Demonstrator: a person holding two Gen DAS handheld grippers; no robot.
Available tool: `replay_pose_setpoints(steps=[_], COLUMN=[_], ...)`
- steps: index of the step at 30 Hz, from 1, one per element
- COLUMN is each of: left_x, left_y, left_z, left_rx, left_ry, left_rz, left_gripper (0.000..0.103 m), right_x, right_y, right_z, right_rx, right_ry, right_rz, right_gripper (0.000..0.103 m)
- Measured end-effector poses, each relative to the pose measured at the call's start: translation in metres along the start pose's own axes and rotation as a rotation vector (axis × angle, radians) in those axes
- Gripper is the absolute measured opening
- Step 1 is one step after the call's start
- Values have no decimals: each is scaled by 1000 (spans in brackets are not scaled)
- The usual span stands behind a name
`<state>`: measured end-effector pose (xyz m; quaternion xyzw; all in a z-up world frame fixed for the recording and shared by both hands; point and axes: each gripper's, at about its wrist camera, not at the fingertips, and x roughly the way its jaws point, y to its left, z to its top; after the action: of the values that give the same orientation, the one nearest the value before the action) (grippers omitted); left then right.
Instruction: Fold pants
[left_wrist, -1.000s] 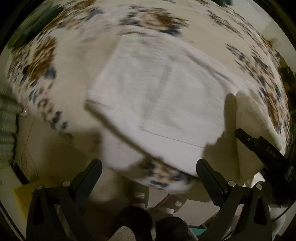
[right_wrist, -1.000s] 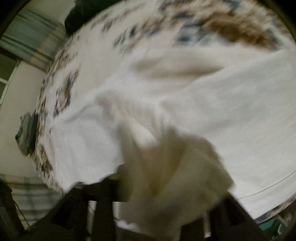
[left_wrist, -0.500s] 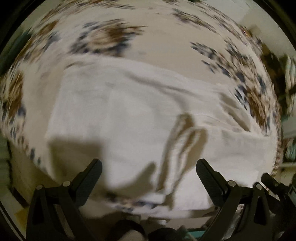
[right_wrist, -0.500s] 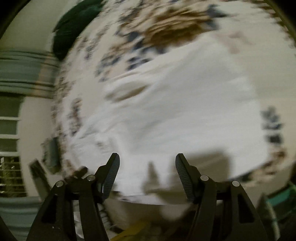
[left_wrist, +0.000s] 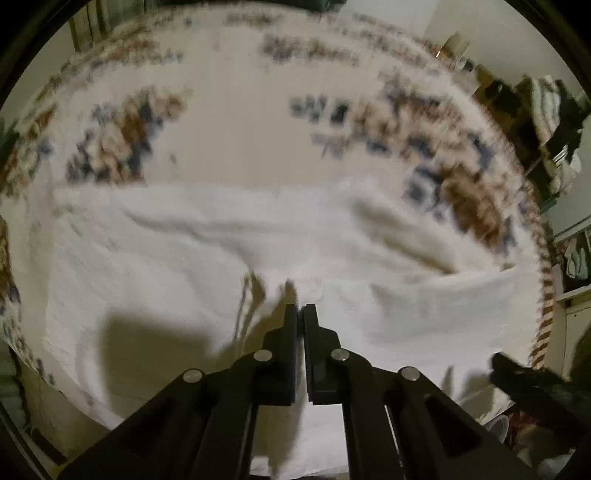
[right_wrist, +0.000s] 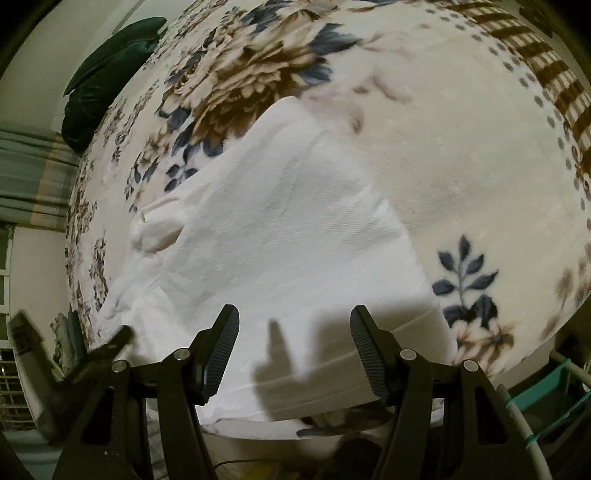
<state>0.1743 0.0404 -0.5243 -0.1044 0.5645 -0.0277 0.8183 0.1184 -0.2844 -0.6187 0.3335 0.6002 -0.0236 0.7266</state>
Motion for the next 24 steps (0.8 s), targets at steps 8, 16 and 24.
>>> replay_pose_setpoints(steps=[8,16,24], left_x=[11,26,-7], left_y=[5,73,121], left_z=[22,5,-46], left_rx=[-16,-246,-356], left_ry=[10,96,105], left_rz=[1,-7,49], left_gripper=[3,19,51], right_x=[7,6,22], right_y=[-3,11,62], right_z=[2,-4,-29], right_rx=[-15,-69,-164], right_ry=[30,77,153], right_rz=[-14,-3,-6], right_gripper=[65,65,65])
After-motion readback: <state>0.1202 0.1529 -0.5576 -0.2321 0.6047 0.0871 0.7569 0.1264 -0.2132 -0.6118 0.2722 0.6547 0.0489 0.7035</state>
